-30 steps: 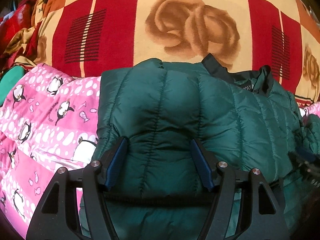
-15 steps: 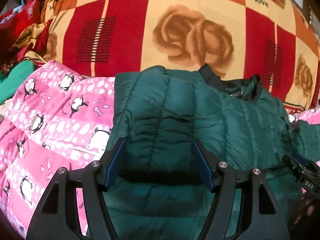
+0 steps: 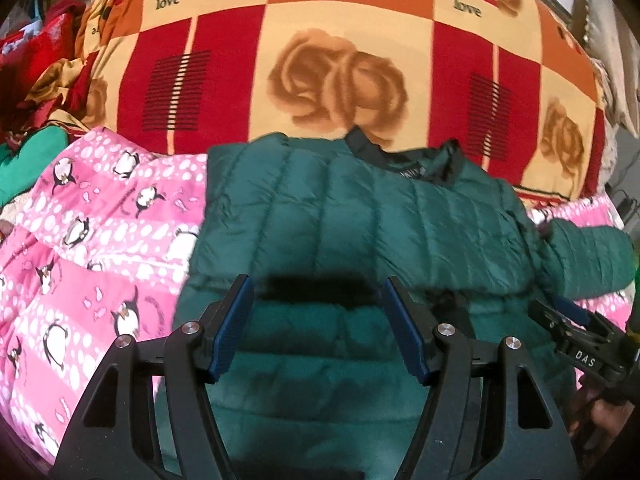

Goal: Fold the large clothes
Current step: 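Move the right gripper to the other jacket sleeve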

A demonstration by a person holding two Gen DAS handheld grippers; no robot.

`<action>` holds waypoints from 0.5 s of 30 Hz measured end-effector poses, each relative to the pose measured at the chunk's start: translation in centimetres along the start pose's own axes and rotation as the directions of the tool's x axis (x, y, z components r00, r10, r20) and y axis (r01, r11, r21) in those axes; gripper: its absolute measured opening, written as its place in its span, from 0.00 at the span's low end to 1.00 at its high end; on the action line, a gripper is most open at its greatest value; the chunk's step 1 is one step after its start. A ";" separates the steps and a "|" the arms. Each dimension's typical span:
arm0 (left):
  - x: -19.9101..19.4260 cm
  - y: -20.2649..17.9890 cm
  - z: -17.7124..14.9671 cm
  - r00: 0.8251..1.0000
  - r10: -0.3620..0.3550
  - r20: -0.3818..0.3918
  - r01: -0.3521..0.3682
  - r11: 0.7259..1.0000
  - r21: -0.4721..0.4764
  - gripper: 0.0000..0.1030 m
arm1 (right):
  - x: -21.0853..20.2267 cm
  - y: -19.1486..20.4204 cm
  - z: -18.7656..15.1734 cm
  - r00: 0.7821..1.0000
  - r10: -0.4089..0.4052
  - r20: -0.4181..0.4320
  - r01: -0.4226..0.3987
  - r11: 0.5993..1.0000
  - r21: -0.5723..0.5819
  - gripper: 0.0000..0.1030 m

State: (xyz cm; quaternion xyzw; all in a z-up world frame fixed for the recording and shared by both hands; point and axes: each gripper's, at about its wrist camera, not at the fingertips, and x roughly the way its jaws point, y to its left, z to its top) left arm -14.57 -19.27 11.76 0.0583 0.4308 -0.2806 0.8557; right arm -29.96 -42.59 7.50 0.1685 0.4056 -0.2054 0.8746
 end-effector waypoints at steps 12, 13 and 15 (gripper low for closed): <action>-1.3 -3.9 -3.1 0.998 -0.049 -0.027 0.050 0.998 0.035 0.65 | -2.3 -2.1 -2.2 1.000 -0.019 0.002 0.019 0.999 0.027 0.74; -1.3 -4.2 -3.3 0.998 -0.052 -0.032 0.053 0.998 0.037 0.65 | -2.3 -2.3 -2.4 1.000 -0.019 0.001 0.019 0.999 0.029 0.74; -1.2 -4.9 -3.7 0.998 -0.053 -0.044 0.055 0.998 0.044 0.65 | -2.5 -2.7 -2.8 1.000 -0.025 -0.001 0.025 0.999 0.033 0.74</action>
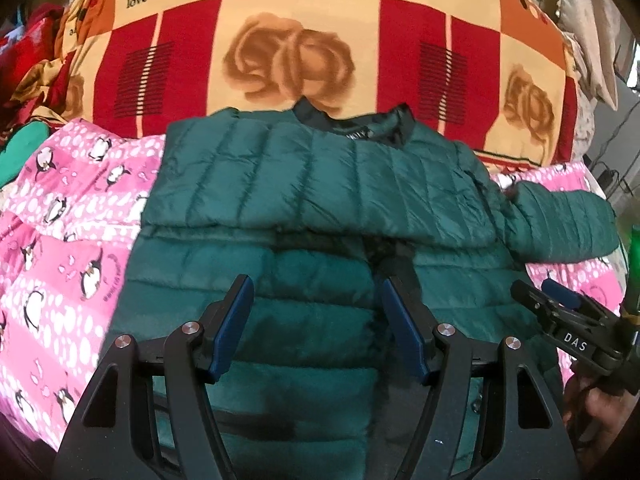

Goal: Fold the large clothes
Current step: 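Move the right gripper to the other jacket sleeve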

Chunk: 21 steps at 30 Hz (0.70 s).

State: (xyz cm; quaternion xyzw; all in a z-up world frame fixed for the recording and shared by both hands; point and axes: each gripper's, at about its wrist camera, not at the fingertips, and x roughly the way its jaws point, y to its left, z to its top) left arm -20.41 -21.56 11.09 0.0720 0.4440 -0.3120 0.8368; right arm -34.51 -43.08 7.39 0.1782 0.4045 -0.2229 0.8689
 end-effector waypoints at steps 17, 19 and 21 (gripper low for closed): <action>1.4 -4.5 -1.5 0.999 0.041 -0.007 -0.040 0.997 0.061 0.65 | -1.2 -4.6 -1.4 0.998 -0.063 -0.008 0.063 0.997 0.041 0.78; 1.4 -4.8 -1.5 0.999 0.046 -0.003 -0.046 0.997 0.065 0.65 | -1.4 -5.0 -1.4 0.998 -0.068 -0.006 0.068 0.997 0.048 0.78; 1.5 -5.0 -1.5 0.999 0.051 -0.002 -0.051 0.996 0.071 0.65 | -1.5 -5.3 -1.4 0.998 -0.070 -0.006 0.070 0.996 0.052 0.78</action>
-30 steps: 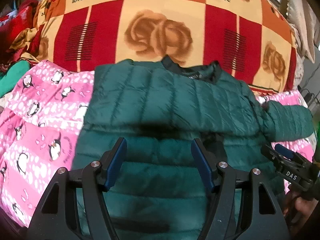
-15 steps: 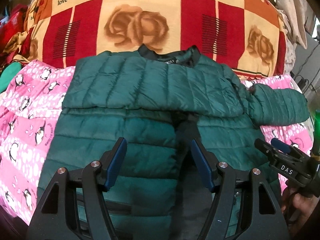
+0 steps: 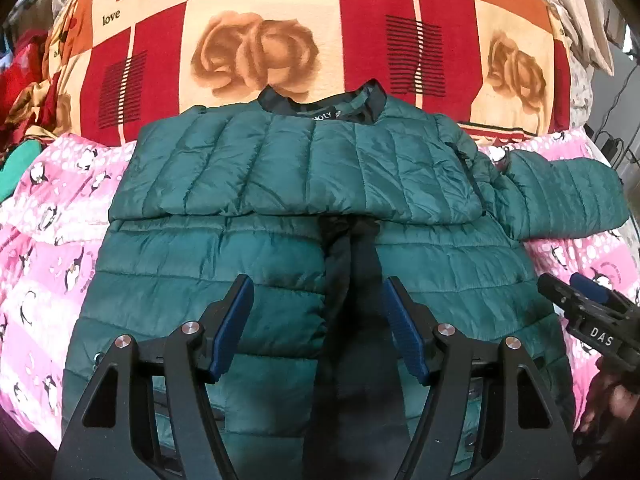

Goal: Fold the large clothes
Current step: 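Move the right gripper to the other jacket sleeve, then grasp the other sleeve cuff with the right gripper and lift it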

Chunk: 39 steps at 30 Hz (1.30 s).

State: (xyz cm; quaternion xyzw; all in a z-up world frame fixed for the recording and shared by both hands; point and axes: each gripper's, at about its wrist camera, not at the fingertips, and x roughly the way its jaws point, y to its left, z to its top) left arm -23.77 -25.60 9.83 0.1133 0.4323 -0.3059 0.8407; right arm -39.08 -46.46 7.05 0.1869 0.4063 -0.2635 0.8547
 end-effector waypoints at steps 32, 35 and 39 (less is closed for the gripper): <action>0.9 -6.1 1.0 0.999 -0.031 0.030 0.029 0.998 0.051 0.65 | -0.9 -5.4 1.1 0.997 -0.065 0.032 0.063 0.996 0.057 0.83; 0.8 -6.7 1.4 0.994 -0.097 0.043 0.095 0.994 0.048 0.65 | -0.9 -6.7 1.6 0.995 -0.092 0.036 0.089 0.993 0.075 0.83; 1.0 -7.1 2.2 0.992 -0.115 0.046 0.113 0.993 0.044 0.65 | -0.7 -8.6 2.0 0.992 -0.118 0.033 0.114 0.988 0.103 0.83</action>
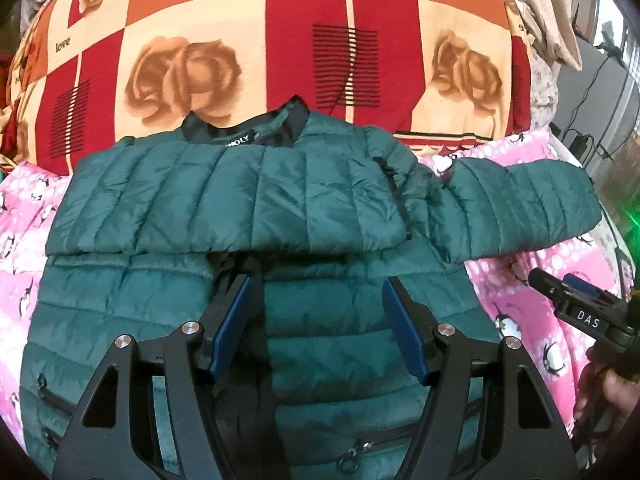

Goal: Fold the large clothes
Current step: 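Grasp the other sleeve cuff with the right gripper and lift it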

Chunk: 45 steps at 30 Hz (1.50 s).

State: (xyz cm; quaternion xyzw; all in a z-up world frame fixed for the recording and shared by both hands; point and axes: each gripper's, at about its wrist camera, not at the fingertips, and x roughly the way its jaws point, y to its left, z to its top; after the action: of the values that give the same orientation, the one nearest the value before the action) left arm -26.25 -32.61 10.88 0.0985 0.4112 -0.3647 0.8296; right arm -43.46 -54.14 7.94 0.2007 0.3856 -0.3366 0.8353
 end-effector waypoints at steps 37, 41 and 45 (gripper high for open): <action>2.8 7.8 1.9 1.000 0.008 -0.025 -0.012 0.984 -0.178 0.65 | 4.0 -21.2 9.7 0.985 -0.149 0.086 0.099 0.898 0.428 0.92; 3.3 8.4 2.1 0.999 0.029 -0.030 -0.034 0.982 -0.183 0.65 | 4.3 -21.8 10.6 0.986 -0.130 0.103 0.070 0.889 0.452 0.92; 3.5 9.2 2.2 0.998 0.049 -0.034 -0.055 0.980 -0.193 0.65 | 3.7 -21.6 11.1 0.980 -0.099 0.171 0.016 0.904 0.427 0.51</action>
State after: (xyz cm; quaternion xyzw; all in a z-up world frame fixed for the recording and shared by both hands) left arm -17.24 -28.91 8.44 0.0330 0.4539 -0.2996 0.8385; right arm -51.54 -77.21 10.29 0.3328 0.2283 -0.4544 0.7941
